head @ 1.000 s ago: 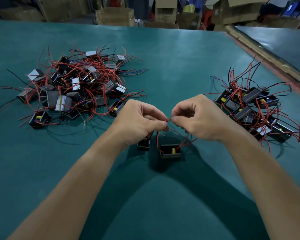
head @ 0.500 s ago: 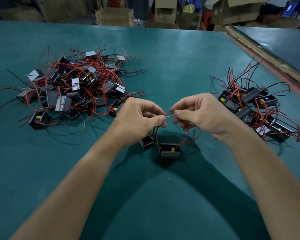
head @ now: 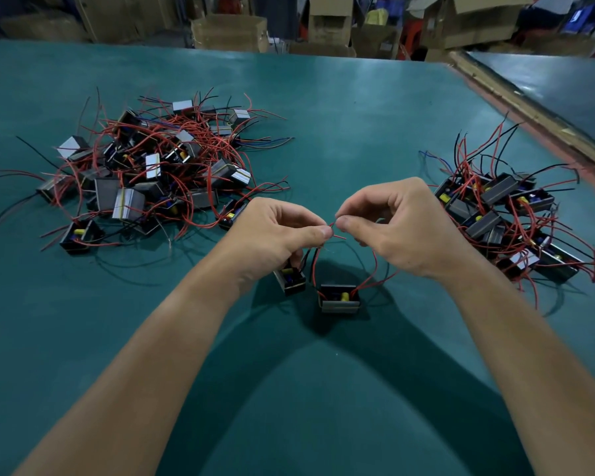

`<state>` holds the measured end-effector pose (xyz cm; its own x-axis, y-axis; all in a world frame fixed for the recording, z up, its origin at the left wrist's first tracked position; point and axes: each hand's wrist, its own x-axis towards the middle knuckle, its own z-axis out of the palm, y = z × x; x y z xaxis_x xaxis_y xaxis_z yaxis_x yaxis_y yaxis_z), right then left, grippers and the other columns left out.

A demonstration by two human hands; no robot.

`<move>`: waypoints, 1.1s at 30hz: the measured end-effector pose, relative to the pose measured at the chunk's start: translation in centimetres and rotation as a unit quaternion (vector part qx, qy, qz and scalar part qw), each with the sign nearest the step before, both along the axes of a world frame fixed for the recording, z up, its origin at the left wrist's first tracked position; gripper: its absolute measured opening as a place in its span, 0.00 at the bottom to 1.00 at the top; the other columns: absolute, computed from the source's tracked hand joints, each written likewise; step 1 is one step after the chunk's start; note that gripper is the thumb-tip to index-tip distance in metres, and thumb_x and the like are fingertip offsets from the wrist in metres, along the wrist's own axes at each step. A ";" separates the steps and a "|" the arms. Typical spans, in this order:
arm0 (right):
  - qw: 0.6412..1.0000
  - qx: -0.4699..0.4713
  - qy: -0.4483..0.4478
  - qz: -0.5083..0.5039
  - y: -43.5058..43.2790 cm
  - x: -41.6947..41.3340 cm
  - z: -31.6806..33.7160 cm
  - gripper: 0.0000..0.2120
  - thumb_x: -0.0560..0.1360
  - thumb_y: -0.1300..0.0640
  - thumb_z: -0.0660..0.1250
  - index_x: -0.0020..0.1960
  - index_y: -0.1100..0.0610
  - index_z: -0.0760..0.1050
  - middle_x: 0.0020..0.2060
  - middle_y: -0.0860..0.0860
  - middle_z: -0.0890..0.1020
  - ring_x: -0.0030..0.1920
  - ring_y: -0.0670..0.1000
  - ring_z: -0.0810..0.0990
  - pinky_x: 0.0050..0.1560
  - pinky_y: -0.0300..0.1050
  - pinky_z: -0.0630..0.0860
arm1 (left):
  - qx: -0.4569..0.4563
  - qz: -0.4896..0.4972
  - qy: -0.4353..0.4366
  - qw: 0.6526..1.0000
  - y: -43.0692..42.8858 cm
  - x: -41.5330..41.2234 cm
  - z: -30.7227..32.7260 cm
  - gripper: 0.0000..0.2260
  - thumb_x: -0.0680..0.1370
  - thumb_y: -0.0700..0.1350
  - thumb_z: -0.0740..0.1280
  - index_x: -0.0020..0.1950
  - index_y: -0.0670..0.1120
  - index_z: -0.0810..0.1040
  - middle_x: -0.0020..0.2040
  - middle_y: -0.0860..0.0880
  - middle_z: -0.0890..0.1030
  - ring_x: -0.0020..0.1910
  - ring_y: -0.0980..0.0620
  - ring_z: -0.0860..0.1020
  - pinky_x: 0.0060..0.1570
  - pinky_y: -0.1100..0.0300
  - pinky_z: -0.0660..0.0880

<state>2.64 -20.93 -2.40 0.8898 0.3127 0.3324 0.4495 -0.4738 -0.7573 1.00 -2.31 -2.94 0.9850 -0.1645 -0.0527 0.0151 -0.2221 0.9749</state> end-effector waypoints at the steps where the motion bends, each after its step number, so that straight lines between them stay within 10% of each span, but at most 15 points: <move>1: 1.000 -0.003 0.001 0.002 0.0 0.0 0.0 0.05 0.73 0.62 0.74 0.39 0.57 0.84 0.30 0.50 0.83 0.29 0.43 0.75 0.35 0.36 0.73 | -0.002 -0.002 0.001 1.000 0.0 0.0 0.0 0.04 0.74 0.39 0.73 0.39 0.44 0.83 0.31 0.48 0.80 0.21 0.58 0.69 0.22 0.69 0.64; 22: 1.000 -0.015 -0.005 0.017 0.1 -0.2 0.0 0.07 0.74 0.63 0.71 0.37 0.58 0.79 0.27 0.50 0.79 0.29 0.44 0.74 0.32 0.40 0.71 | -0.042 -0.019 0.011 0.999 0.2 0.1 -0.2 0.06 0.74 0.38 0.72 0.37 0.44 0.83 0.29 0.48 0.80 0.22 0.57 0.67 0.23 0.68 0.64; 27: 0.991 0.023 0.127 -0.025 0.8 -0.2 0.2 0.10 0.75 0.65 0.68 0.34 0.63 0.78 0.24 0.52 0.77 0.26 0.49 0.76 0.30 0.44 0.75 | 0.063 0.014 -0.125 0.990 -0.1 0.0 -0.7 0.06 0.73 0.38 0.74 0.37 0.45 0.84 0.24 0.56 0.77 0.21 0.60 0.66 0.24 0.68 0.63; 33: 0.911 0.154 0.381 -0.024 0.9 -0.3 0.8 0.11 0.76 0.64 0.63 0.36 0.60 0.75 0.26 0.51 0.75 0.24 0.46 0.72 0.25 0.38 0.76 | 0.225 0.023 -0.369 0.902 -0.2 -0.2 -0.9 0.03 0.72 0.43 0.72 0.38 0.47 0.85 0.30 0.60 0.77 0.25 0.62 0.70 0.30 0.70 0.63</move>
<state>2.32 -20.02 -1.57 0.9095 0.2630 -0.3219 -0.2779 -0.1912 -0.9414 0.84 -2.53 -3.82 0.7843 -0.2489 0.5682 -0.5818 -0.6130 0.5346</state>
